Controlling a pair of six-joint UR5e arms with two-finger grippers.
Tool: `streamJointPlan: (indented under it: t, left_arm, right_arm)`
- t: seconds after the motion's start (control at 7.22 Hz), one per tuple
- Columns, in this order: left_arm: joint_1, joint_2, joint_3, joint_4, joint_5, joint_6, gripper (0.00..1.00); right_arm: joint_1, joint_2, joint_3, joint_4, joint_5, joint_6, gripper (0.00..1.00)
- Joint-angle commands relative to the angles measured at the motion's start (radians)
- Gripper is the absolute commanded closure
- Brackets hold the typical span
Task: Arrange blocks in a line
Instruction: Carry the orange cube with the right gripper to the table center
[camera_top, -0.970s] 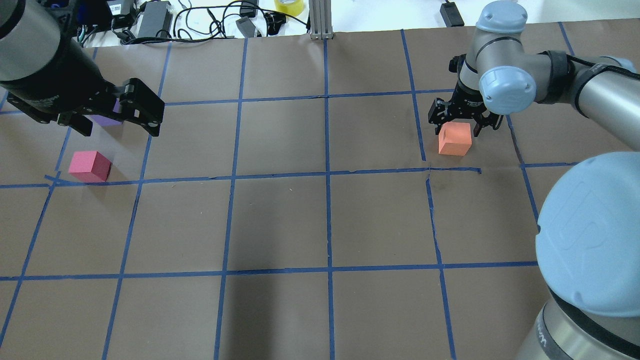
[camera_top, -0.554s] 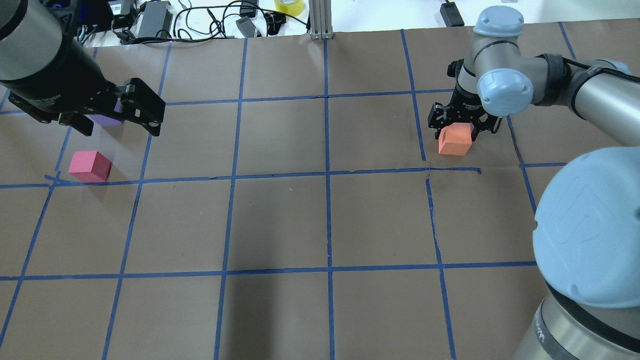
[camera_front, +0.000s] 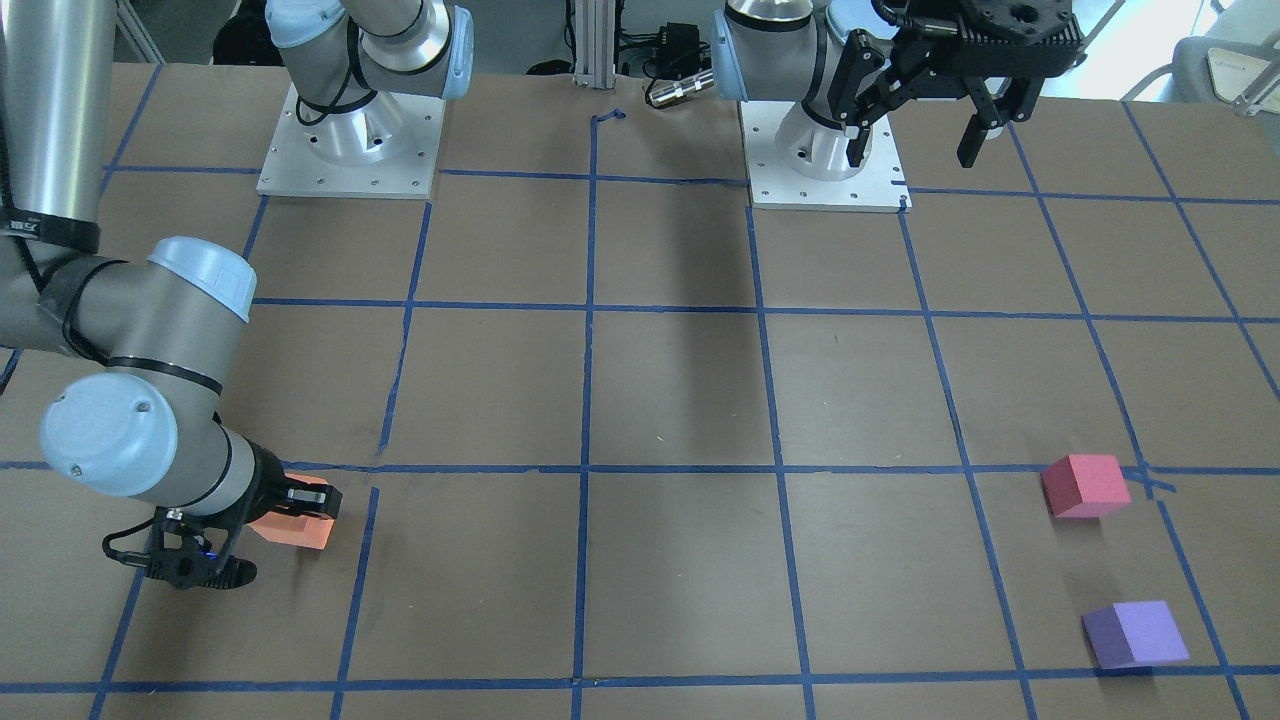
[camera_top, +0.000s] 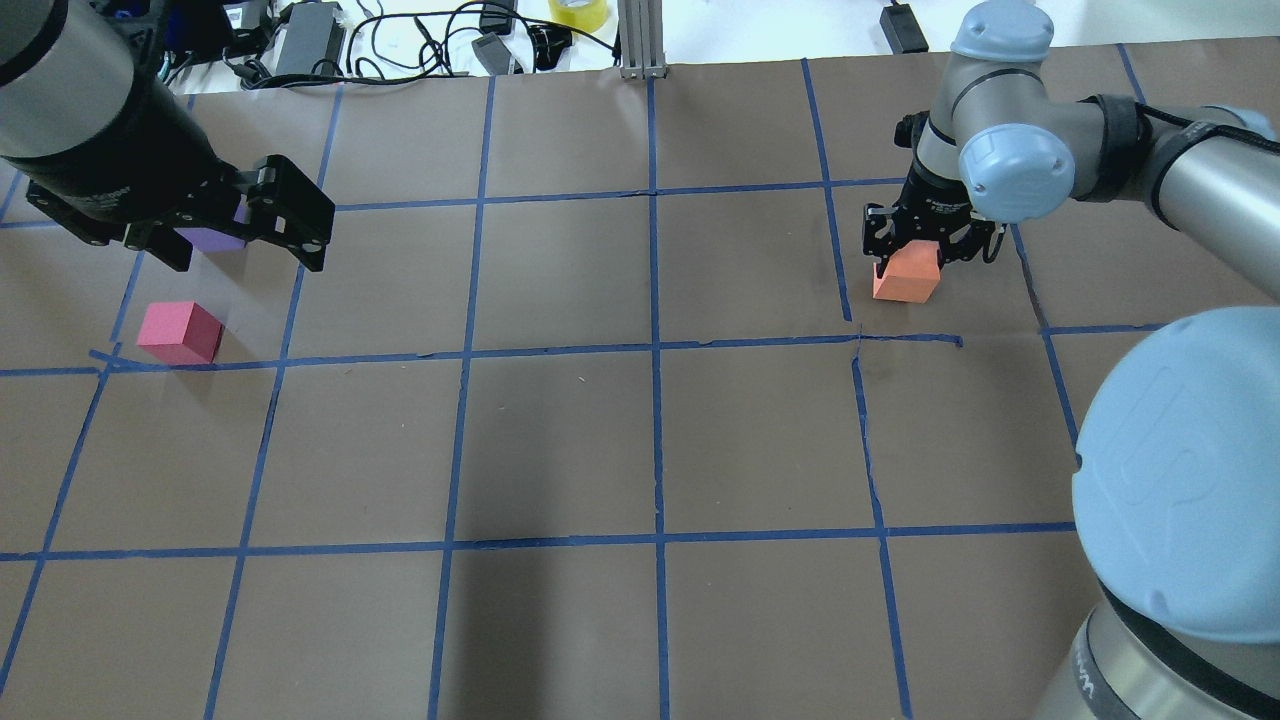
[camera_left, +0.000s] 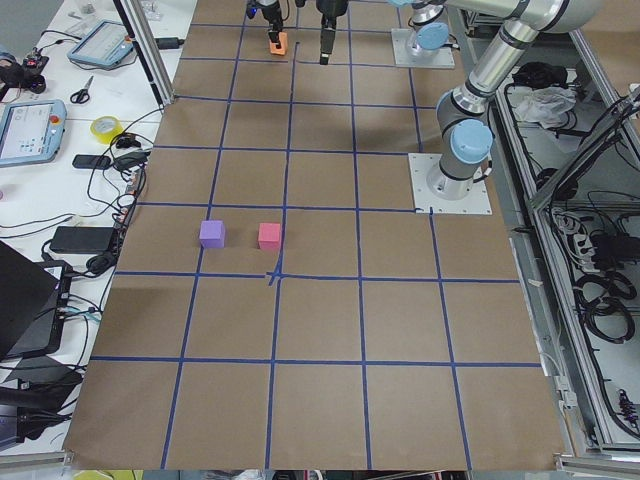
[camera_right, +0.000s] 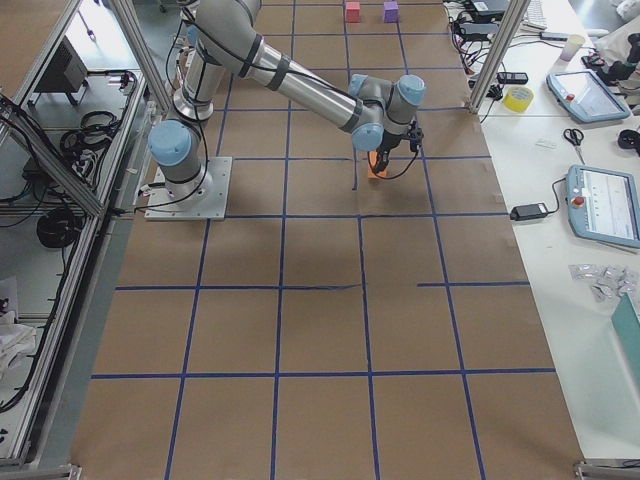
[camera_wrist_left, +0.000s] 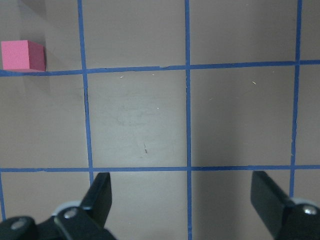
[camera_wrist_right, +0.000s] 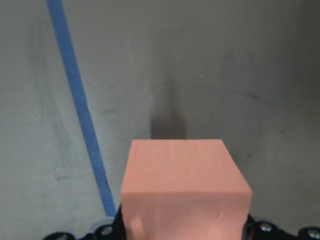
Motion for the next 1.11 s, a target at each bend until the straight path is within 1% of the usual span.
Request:
streamJointPlan:
  t: [0.0,0.28,0.55,0.97]
  left_arm:
    - [0.0,-0.001,0.001,0.0,0.002,0.0,0.0]
    - [0.0,-0.001,0.001,0.0,-0.001,0.0,0.0]
    - [0.0,-0.001,-0.001,-0.002,-0.001,0.0,0.0]
    - [0.0,0.0,0.001,-0.002,-0.002,0.001,0.0]
  right_arm:
    - [0.057,-0.059,-0.03,0.013,0.057,0.007,1.0]
    - [0.186,-0.044,-0.113,0.036,0.056,0.099,1.0]
    - [0.299,0.037,-0.205,0.034,0.054,0.119,1.0]
    - [0.411,0.161,-0.297,0.031,0.06,0.254,1.0]
